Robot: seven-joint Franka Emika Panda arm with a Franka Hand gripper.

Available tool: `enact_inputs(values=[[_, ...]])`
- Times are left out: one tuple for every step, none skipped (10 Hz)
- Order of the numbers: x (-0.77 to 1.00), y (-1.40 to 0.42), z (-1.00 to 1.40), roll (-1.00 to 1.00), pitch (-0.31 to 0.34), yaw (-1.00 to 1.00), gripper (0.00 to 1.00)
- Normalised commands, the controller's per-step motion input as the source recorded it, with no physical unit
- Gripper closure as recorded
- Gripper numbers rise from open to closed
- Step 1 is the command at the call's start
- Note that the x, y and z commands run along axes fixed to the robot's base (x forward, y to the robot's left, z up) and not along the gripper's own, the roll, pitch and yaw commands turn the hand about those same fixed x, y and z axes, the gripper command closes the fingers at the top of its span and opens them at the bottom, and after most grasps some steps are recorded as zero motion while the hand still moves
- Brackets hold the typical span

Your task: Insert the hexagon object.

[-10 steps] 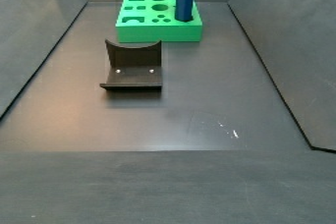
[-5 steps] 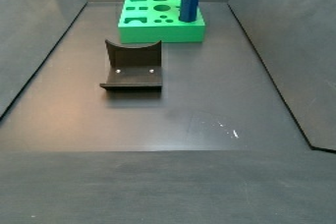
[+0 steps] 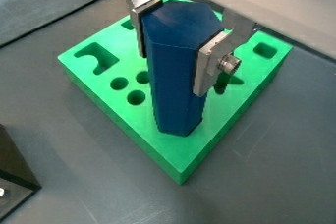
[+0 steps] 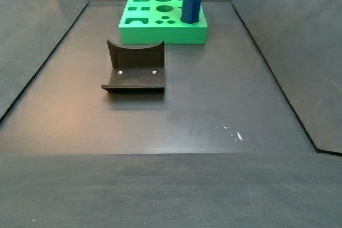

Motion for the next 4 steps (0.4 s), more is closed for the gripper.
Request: enact_inputs(values=[[0.00,-0.04,-0.33,0.11,-0.159,0.00,1.00],[0.00,-0.09,-0.28,0.14,-0.096,0.00,1.00],[0.00,0.00,-0.18,0.00,-0.076,0.00,1.00],[0.00,0.00,0.00,0.00,0.000,0.00,1.00]])
